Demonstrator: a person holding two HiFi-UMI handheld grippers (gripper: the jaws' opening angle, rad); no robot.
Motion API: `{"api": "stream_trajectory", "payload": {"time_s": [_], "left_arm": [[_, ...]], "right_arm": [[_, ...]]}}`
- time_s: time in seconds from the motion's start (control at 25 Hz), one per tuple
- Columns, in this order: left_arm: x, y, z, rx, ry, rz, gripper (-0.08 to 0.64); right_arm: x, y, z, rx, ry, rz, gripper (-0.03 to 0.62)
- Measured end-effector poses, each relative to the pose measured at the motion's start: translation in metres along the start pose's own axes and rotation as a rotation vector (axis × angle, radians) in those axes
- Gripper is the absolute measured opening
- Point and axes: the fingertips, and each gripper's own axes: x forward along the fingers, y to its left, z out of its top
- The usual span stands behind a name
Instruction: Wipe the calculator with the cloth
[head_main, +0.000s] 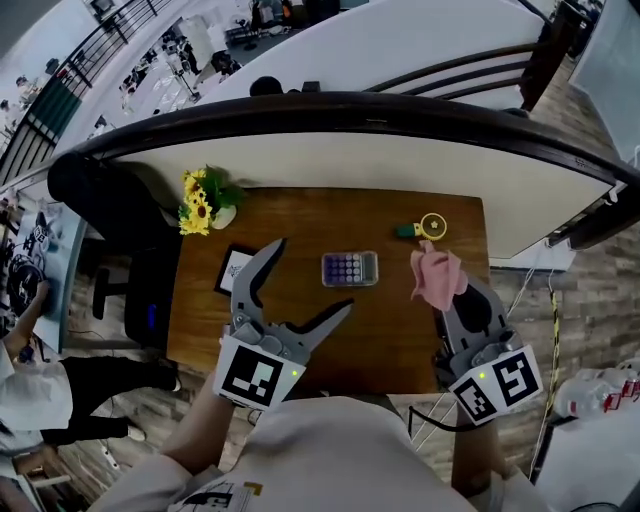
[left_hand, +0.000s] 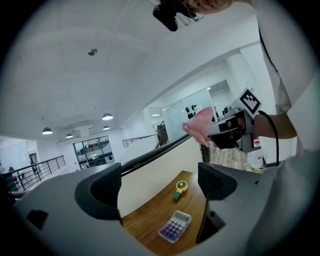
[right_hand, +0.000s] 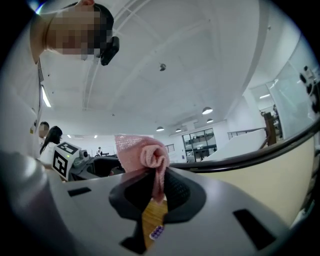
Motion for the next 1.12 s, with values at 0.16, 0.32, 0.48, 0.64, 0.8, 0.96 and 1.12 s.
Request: {"api": "stream_trajectory", "payload": {"time_s": [0.16,0.32,0.48,0.64,0.8,0.96,1.12], "left_arm": [[-0.006,0.003,-0.015,-0.004,0.021,-0.033,0.454],[-0.011,0.004,-0.037,0.005,0.054,-0.097,0.454],[-0.007,0.013,-0.066,0.02,0.109,-0.136,0.454],[0.001,0.021,-0.088,0.032,0.12,-0.166,0.454],[0.017,0.022,-0.117,0.033,0.156,-0.234,0.454],[0.035,0.02,-0.143,-0.018,0.147,-0.297,0.454],[0.055,0.017,-0.172,-0.042,0.163,-0.343,0.454]], "right_arm": [[0.009,0.007,-0.008,0.012,0.012,0.001,0.041],[0.016,0.017,-0.018,0.028,0.04,-0.019,0.041],[0.026,0.022,-0.028,0.037,0.072,-0.042,0.041],[0.036,0.023,-0.046,0.051,0.114,-0.062,0.041],[0.049,0.02,-0.071,0.069,0.16,-0.083,0.041],[0.064,0.013,-0.1,0.091,0.195,-0.099,0.041],[0.08,0.003,-0.126,0.125,0.218,-0.11,0.042]]}}
